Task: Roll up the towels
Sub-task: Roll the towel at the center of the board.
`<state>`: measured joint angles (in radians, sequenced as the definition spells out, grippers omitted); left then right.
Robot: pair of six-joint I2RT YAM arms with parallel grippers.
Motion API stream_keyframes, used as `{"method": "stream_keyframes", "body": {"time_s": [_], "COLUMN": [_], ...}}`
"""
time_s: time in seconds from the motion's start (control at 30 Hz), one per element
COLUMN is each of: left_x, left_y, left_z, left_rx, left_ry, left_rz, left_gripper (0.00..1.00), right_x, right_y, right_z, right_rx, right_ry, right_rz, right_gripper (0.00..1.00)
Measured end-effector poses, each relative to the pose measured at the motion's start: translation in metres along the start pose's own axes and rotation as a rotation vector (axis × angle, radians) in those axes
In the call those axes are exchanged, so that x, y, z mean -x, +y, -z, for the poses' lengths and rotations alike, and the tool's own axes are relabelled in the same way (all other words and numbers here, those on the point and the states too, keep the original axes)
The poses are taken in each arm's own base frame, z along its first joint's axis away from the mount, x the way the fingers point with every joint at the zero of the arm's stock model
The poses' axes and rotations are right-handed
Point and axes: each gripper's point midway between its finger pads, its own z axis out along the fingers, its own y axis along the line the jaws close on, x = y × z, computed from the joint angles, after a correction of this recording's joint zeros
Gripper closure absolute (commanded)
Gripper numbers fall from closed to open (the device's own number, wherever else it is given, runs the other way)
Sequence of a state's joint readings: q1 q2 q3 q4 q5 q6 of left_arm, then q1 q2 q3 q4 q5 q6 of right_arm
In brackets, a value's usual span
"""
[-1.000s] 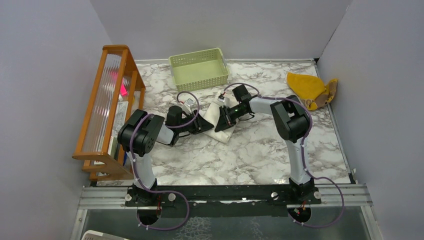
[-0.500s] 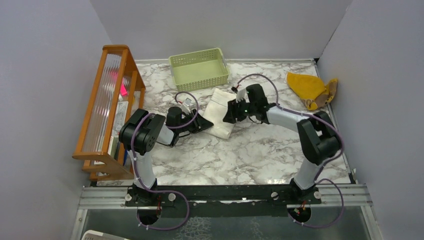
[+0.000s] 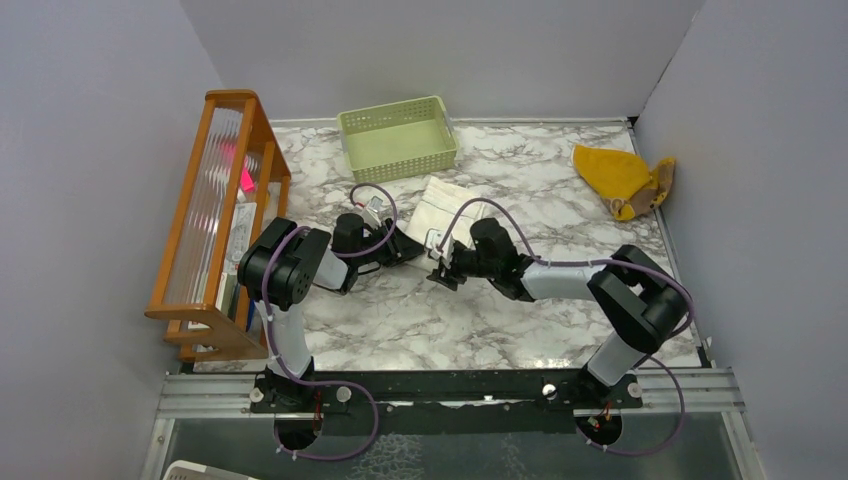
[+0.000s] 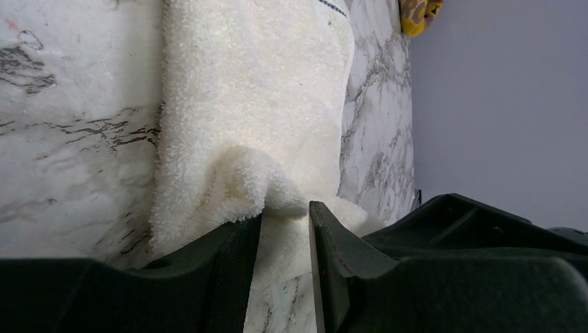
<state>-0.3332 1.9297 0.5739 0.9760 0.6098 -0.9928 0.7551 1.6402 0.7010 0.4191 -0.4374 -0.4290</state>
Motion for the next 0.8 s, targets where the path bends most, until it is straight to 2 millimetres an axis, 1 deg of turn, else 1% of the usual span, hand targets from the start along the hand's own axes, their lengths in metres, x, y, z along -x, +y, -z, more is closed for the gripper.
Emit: {"method": "stream_keyframes", "body": {"time_s": [0.13,0.23,0.3,0.4,0.5,0.63,0.73,0.8], "left_x": [0.000,0.000,0.000,-0.001,0.000,0.001,0.002,0.003], "left_y": [0.000,0.000,0.000,0.001,0.001,0.002,0.003,0.003], "left_z": [0.000,0.000,0.000,0.000,0.000,0.000,0.001,0.002], "left_rx": [0.001,0.001,0.001,0.001,0.004,0.008,0.007,0.006], "left_ry": [0.001,0.001,0.001,0.002,0.001,-0.004,-0.003,-0.002], "left_rz": [0.000,0.000,-0.002,-0.004,-0.005,-0.006,-0.002,0.002], "left_gripper": [0.63,0.63,0.63,0.63,0.63,0.63,0.63,0.63], "right_x": [-0.012,-0.014,-0.015,-0.017,-0.021,-0.027,-0.040,-0.043], "right_y": [0.001,-0.002,-0.004,-0.012,-0.021,-0.022,-0.015,-0.012], "right_z": [-0.006,-0.010,-0.013,-0.021,-0.029,-0.026,-0.022,-0.020], "right_rx": [0.006,0.004,0.004,-0.007,-0.020,-0.026,-0.012,-0.006], "right_ry": [0.038,0.051,0.063,0.101,0.151,0.212,0.268,0.284], "right_rz": [0.060,0.094,0.107,0.106,0.098,0.092,0.084,0.084], "right_gripper": [0.51,0.51,0.54,0.58,0.59,0.60,0.59,0.58]}}
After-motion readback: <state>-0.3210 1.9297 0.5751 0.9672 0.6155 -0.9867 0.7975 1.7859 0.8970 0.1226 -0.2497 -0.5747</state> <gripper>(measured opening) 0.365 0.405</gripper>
